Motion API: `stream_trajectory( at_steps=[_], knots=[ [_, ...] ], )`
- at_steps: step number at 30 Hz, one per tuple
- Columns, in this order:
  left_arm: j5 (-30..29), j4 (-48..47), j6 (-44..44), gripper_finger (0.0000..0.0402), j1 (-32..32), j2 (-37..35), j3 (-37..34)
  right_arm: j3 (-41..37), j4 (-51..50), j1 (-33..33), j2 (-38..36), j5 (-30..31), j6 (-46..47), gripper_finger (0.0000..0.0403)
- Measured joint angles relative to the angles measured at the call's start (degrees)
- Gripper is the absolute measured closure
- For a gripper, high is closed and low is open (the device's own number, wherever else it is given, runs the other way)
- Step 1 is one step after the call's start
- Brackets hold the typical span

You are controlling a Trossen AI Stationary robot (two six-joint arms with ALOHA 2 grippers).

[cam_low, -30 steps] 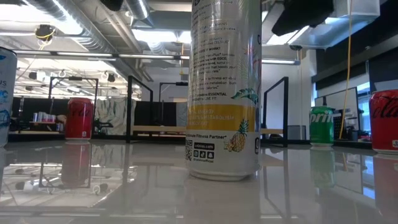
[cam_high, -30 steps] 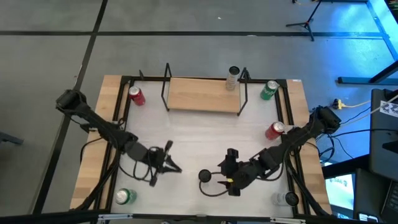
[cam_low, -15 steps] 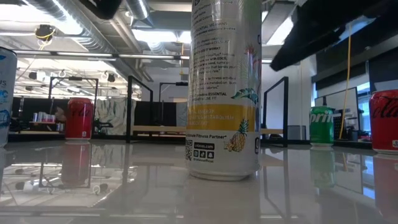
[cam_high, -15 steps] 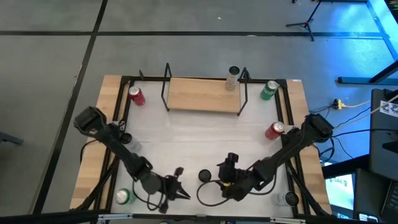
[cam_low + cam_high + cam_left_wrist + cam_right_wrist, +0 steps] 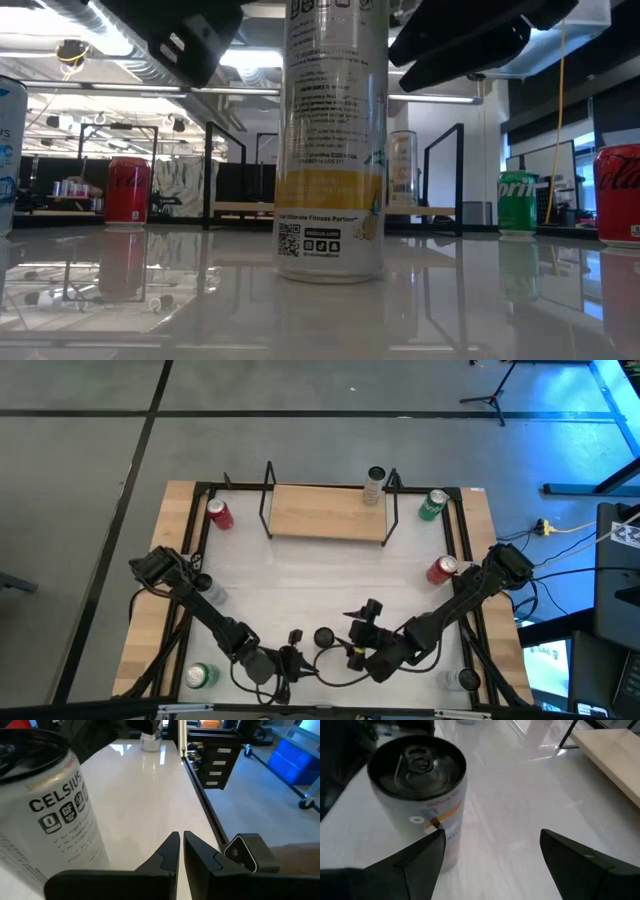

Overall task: Place canned beverage on shelf
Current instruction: Put the white yellow soda can on the shelf aligned with the other white yellow soda can

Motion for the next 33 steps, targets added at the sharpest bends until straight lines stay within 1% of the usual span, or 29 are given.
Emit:
stream_trajectory(
  at_steps=[6, 10, 12, 14, 17, 19, 22, 27, 33],
  knots=[
    [0.0, -2.4, -2.1, 0.0384, -0.1, 0.0, 0.0, 0.0, -2.0, -1.1, 0.0, 2.0, 0.4, 0.0081],
    [-1.4, -3.2, -2.7, 0.0384, 0.0, 0.0, 0.0, 0.0, -2.9, -3.7, 0.9, 3.0, 1.0, 0.0081],
    [-2.4, -3.4, -2.7, 0.0384, 0.2, 0.0, 0.0, 0.0, -1.7, -5.5, 2.2, 1.8, 0.8, 0.0081],
    [-2.8, -4.2, -2.7, 0.0384, 0.3, 0.0, 0.0, 0.0, 0.8, -6.9, 3.3, -0.6, -1.4, 0.0081],
    [-3.3, -5.7, -3.7, 0.0384, 0.8, 0.0, 0.0, 0.0, 6.3, -7.6, 4.8, -3.4, -5.9, 0.0082],
    [-4.7, -7.4, -5.2, 0.0384, 1.1, 0.0, 0.0, 0.0, 7.9, -7.3, 5.1, -4.5, -7.6, 0.0082],
    [-6.0, -9.5, -6.6, 0.0384, 1.3, 0.0, 0.0, 0.0, 8.9, -6.9, 5.2, -6.5, -7.7, 0.0082],
    [-6.5, -13.1, -8.4, 0.0384, 1.3, -0.2, 0.0, 0.0, 9.3, -6.1, 5.2, -7.8, -7.4, 0.0082],
    [-6.6, -15.3, -10.3, 0.0384, 0.5, -0.3, 0.0, 0.0, 9.5, -4.2, 5.2, -8.7, -5.6, 0.0082]
  ],
)
